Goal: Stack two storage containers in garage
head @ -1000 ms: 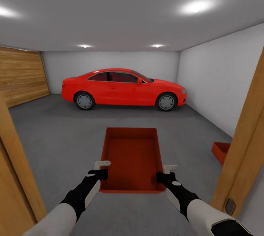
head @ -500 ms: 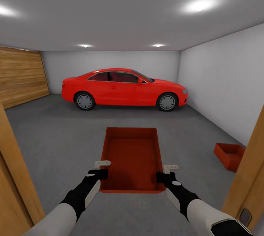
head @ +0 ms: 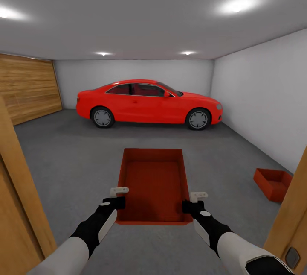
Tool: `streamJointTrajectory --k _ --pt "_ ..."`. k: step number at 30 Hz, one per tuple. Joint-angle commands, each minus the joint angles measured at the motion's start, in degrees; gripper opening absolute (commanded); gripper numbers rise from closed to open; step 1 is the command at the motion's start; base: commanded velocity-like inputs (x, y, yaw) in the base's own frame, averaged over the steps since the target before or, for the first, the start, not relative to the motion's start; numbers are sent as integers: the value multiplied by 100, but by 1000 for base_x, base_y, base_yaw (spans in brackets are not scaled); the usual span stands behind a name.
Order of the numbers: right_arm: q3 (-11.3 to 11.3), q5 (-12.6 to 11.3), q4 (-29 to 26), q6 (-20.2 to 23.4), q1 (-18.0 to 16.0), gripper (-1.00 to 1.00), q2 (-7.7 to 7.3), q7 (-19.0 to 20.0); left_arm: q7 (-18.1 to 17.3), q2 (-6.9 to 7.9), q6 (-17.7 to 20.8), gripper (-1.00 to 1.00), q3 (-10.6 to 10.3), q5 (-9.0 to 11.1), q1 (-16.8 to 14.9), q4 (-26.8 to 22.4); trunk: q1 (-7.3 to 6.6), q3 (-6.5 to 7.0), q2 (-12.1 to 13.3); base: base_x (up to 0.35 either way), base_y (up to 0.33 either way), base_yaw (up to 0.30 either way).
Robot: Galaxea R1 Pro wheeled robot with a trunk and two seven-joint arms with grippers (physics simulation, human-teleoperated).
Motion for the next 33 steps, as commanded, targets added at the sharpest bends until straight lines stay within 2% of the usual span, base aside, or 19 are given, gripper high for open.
streamJointTrajectory --k 1,13,24,32,33 --pt "-72 -84 -1 -15 -1 -100 0 -2 56 9 6 -100 500 222 -6 -25 2 -2 -5 0 0 18" --pt "-72 -85 -1 -16 -1 -100 5 -3 58 7 -258 -100 492 217 -3 -2 2 -2 -5 0 0 3" --pt "-72 -85 -1 -16 -1 -100 1 -3 65 7 -280 -100 484 216 -5 1 2 -2 -5 6 0 0" --pt "-72 -85 -1 -12 -1 -100 4 -3 63 7 -269 -100 483 211 -5 9 2 -2 -5 264 0 0" --pt "60 -42 8 -28 -1 -100 15 -64 31 38 -53 -100 -36 71 2 29 2 -2 -5 0 0 0"
